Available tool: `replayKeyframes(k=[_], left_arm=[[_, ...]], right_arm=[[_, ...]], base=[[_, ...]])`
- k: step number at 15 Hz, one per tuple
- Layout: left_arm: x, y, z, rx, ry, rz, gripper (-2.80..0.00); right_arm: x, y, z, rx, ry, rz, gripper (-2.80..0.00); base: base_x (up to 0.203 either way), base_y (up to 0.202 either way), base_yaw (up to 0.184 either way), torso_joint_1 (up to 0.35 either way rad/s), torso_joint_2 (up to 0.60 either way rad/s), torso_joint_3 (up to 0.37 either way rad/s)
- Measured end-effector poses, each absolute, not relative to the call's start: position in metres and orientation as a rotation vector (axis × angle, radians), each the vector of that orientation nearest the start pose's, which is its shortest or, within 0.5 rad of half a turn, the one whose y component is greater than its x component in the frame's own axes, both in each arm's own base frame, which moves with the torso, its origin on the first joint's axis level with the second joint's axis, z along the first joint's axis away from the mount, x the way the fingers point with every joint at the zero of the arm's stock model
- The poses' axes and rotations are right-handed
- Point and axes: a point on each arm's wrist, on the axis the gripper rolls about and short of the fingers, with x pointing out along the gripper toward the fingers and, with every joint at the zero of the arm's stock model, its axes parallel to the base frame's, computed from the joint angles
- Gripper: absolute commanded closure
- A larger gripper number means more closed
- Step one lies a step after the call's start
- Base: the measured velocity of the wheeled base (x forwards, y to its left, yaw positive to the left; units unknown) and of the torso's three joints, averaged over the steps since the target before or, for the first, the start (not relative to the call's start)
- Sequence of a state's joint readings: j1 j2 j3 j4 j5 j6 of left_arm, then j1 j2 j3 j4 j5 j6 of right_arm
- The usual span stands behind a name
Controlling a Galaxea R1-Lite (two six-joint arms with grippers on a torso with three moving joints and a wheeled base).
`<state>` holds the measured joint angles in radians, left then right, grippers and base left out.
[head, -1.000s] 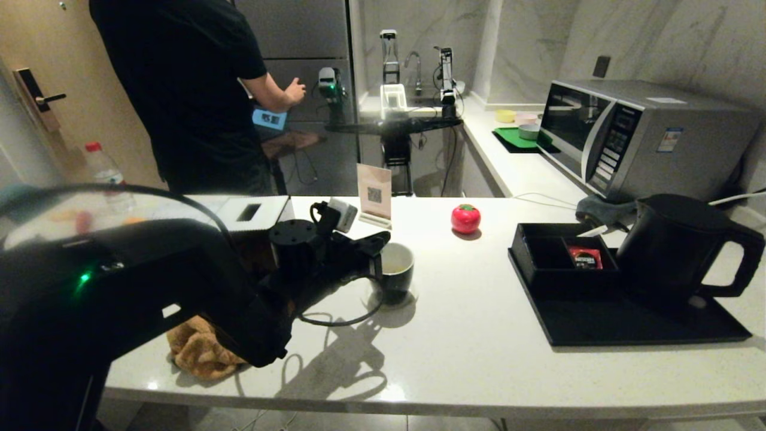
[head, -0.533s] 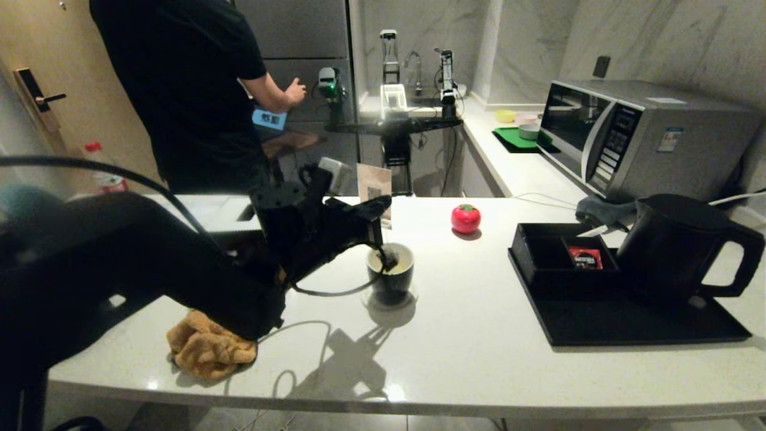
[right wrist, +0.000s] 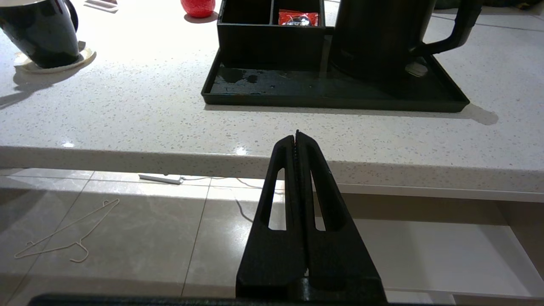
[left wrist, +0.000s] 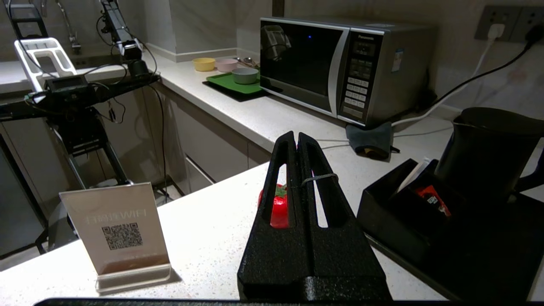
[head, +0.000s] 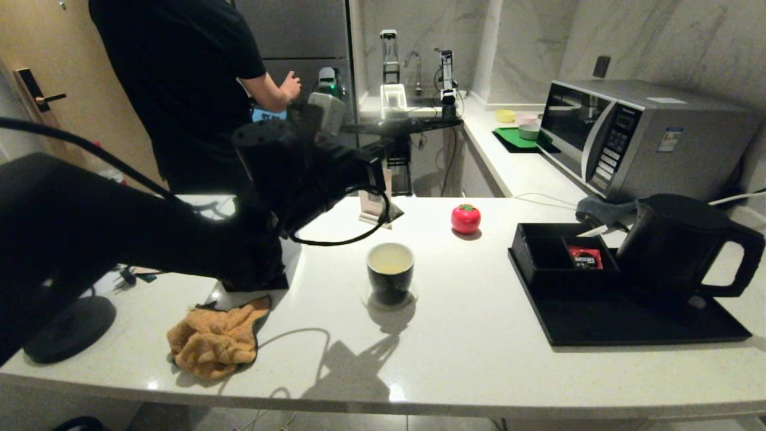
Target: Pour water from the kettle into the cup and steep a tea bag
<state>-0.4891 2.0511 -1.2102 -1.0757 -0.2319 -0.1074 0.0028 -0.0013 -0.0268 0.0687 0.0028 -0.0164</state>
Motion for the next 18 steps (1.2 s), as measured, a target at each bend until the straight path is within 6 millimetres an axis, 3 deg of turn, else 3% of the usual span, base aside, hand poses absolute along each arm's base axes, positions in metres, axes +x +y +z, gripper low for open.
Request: replayKeyframes(k=[6, 13, 18], left_arm=[[0.368, -0.204, 0.183, -0.126, -0.148, -0.732, 0.00], [0.361, -0.213, 0.119, -0.113, -0.044, -0.745, 0.00], [0.360, -0.212, 0.085, -0.103, 0.018, -0.739, 0.00]], right_arm=[[-0.025, 0.000, 0.076, -0.016, 0.040, 0.006, 0.00], [-0.025, 0.000, 0.076, -0.017, 0.041, 0.006, 0.00], [-0.025, 0.000, 0.076, -0.016, 0.041, 0.006, 0.00]], base=[[0.000, 0.000, 0.000, 0.000, 0.00, 0.000], [0.000, 0.000, 0.000, 0.000, 0.00, 0.000], [0.000, 0.000, 0.000, 0.000, 0.00, 0.000]])
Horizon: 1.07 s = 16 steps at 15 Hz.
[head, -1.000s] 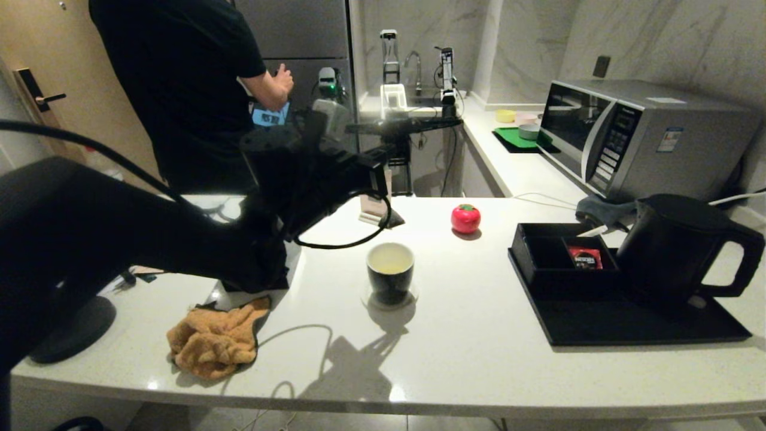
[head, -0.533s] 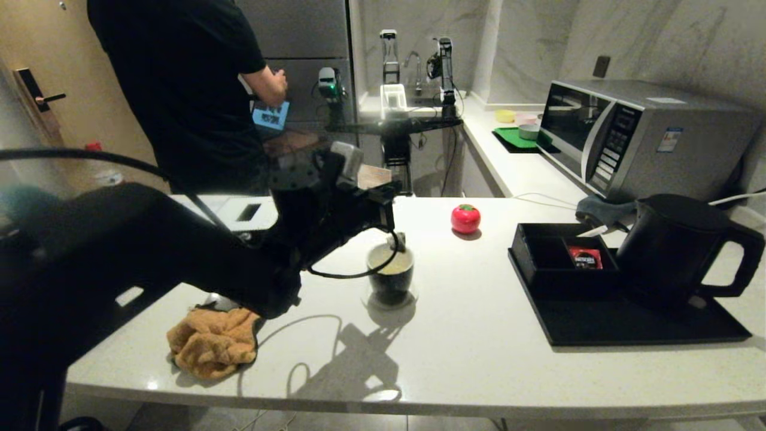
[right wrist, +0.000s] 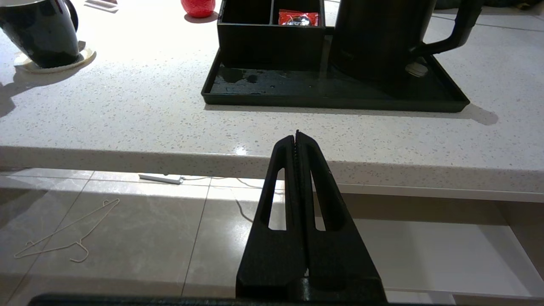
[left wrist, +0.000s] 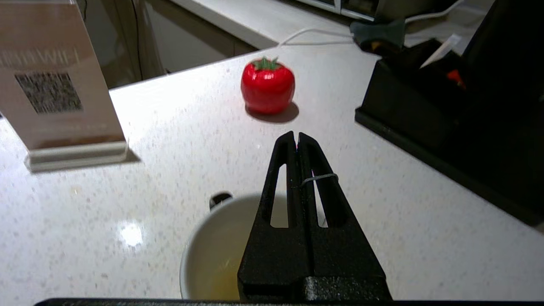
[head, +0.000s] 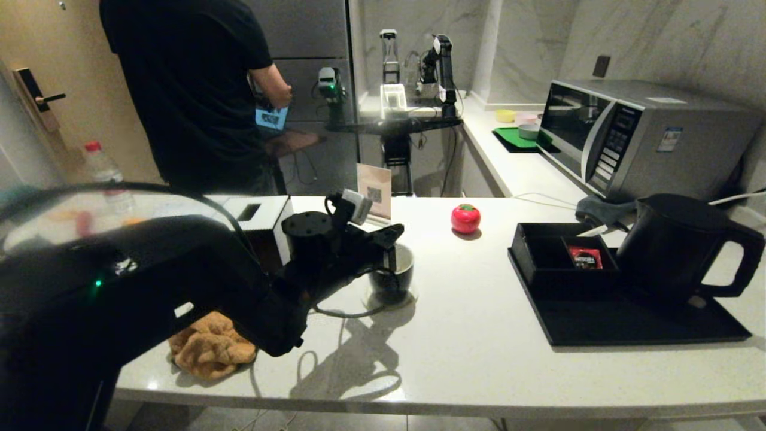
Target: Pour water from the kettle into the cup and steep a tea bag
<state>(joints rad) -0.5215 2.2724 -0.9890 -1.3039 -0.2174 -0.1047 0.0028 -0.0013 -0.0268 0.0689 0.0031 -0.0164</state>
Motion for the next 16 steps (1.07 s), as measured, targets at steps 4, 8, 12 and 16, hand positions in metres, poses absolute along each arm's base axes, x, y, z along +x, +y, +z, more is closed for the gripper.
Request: replayKeyframes(k=[4, 8, 12, 16], left_arm=[[0.359, -0.211, 0.073, -0.098, 0.051, -0.734, 0.00], [0.360, -0.210, 0.080, -0.101, 0.034, -0.733, 0.00], [0.359, -0.205, 0.101, -0.108, -0.016, -0.733, 0.00], [0.361, -0.194, 0.126, -0.112, -0.053, -0.714, 0.00]], right_arm=[[-0.025, 0.000, 0.076, -0.016, 0.041, 0.006, 0.00], [-0.025, 0.000, 0.076, -0.016, 0.041, 0.006, 0.00], [-0.025, 0.000, 0.076, -0.016, 0.041, 0.006, 0.00], [-0.025, 0.000, 0.076, -0.016, 0.041, 0.006, 0.00]], base=[[0.000, 0.000, 0.000, 0.000, 0.00, 0.000], [0.000, 0.000, 0.000, 0.000, 0.00, 0.000], [0.000, 0.000, 0.000, 0.000, 0.00, 0.000], [0.000, 0.000, 0.000, 0.000, 0.00, 0.000]])
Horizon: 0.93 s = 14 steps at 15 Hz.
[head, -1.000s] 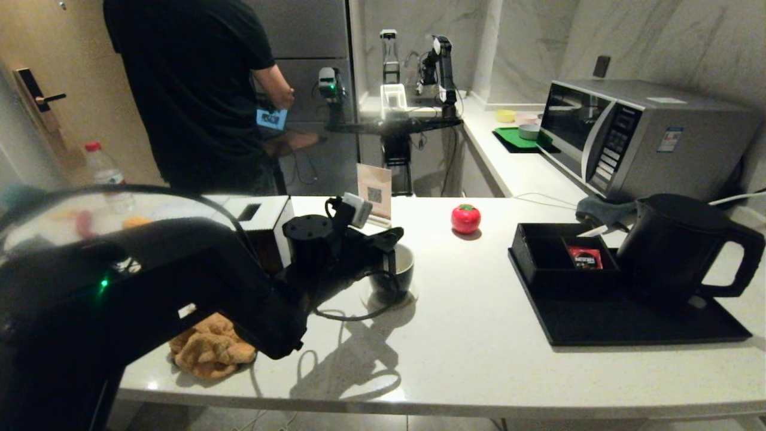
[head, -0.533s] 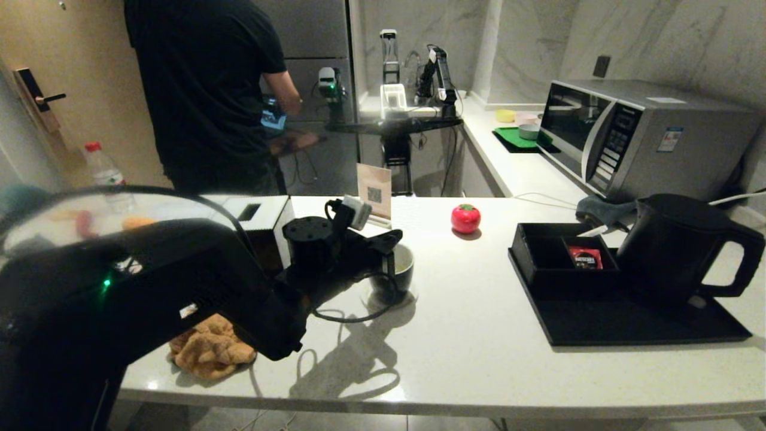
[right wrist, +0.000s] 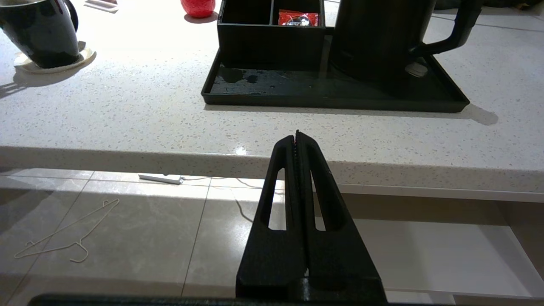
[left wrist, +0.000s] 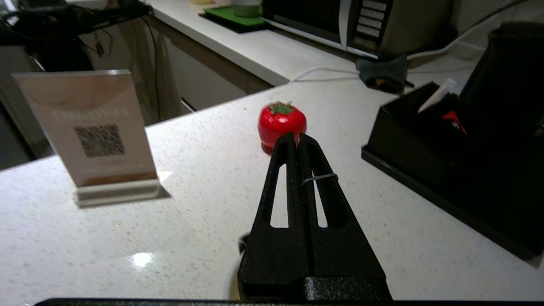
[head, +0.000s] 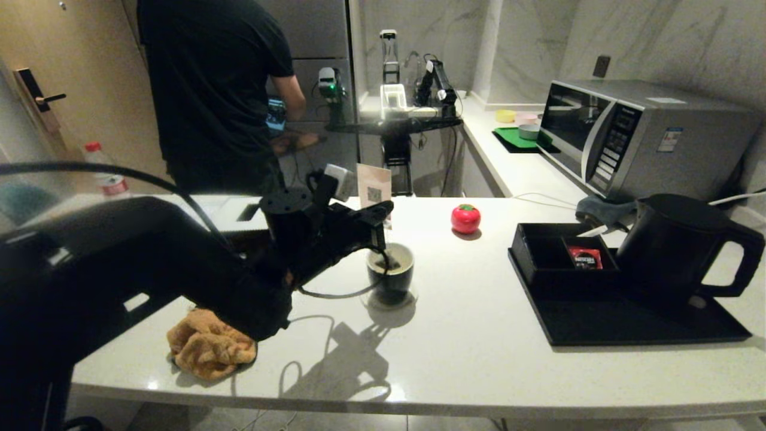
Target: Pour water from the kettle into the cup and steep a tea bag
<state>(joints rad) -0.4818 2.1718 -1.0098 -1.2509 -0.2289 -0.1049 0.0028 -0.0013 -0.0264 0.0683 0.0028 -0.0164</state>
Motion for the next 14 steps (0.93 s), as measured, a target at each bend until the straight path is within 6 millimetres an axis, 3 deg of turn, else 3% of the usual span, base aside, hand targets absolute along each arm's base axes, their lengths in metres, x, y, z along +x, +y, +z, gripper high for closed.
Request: replayKeyframes(k=[5, 14], left_arm=[[0.362, -0.190, 0.154, -0.117, -0.101, -0.703, 0.00], [0.365, -0.179, 0.142, -0.113, -0.073, -0.667, 0.00]], right_arm=[[-0.025, 0.000, 0.076, -0.016, 0.041, 0.006, 0.00], [-0.025, 0.000, 0.076, -0.016, 0.041, 0.006, 0.00]], base=[[0.000, 0.000, 0.000, 0.000, 0.00, 0.000], [0.000, 0.000, 0.000, 0.000, 0.00, 0.000]])
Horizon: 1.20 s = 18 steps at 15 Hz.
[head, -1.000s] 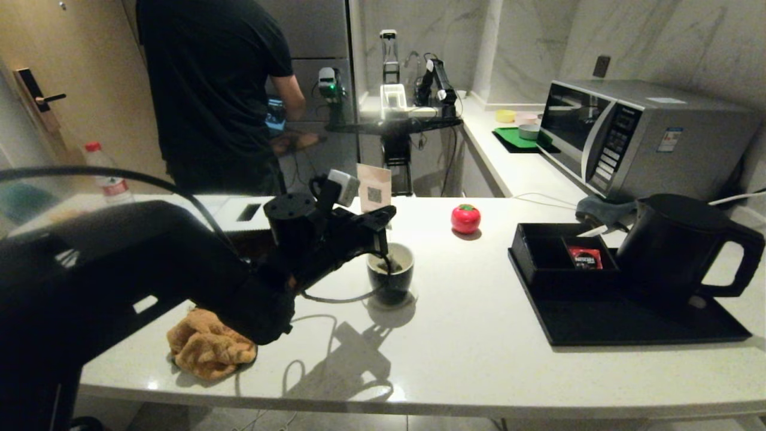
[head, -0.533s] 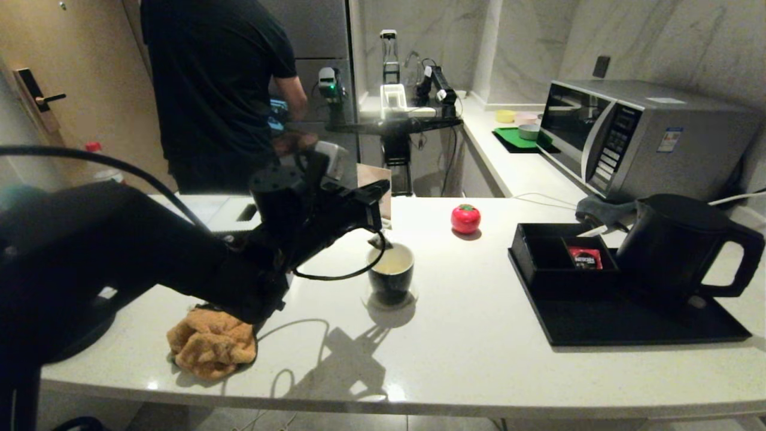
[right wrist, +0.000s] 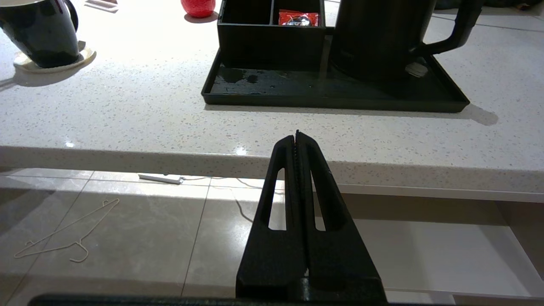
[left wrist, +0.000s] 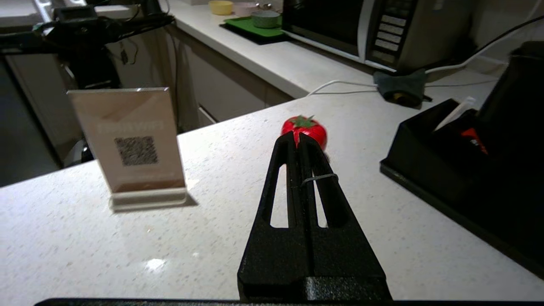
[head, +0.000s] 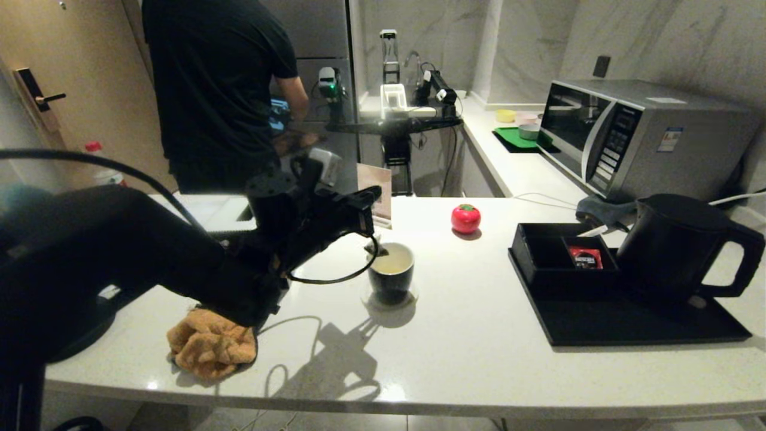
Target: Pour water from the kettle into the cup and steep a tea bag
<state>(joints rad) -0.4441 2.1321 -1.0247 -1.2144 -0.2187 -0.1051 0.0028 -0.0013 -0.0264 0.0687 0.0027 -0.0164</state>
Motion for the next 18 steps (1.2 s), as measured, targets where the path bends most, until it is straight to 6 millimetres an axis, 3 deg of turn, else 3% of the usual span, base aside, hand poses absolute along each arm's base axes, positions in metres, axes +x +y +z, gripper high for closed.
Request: replayKeyframes(k=[8, 15, 18], left_arm=[[0.372, -0.150, 0.136, -0.110, -0.060, -0.600, 0.00], [0.368, -0.146, 0.156, -0.112, -0.109, -0.600, 0.00], [0.372, -0.135, 0.169, -0.113, -0.148, -0.572, 0.00]], right_arm=[[-0.025, 0.000, 0.076, -0.016, 0.041, 0.006, 0.00], [-0.025, 0.000, 0.076, -0.016, 0.041, 0.006, 0.00], [-0.025, 0.000, 0.076, -0.016, 0.041, 0.005, 0.00]], base=[[0.000, 0.000, 0.000, 0.000, 0.00, 0.000], [0.000, 0.000, 0.000, 0.000, 0.00, 0.000], [0.000, 0.000, 0.000, 0.000, 0.00, 0.000]])
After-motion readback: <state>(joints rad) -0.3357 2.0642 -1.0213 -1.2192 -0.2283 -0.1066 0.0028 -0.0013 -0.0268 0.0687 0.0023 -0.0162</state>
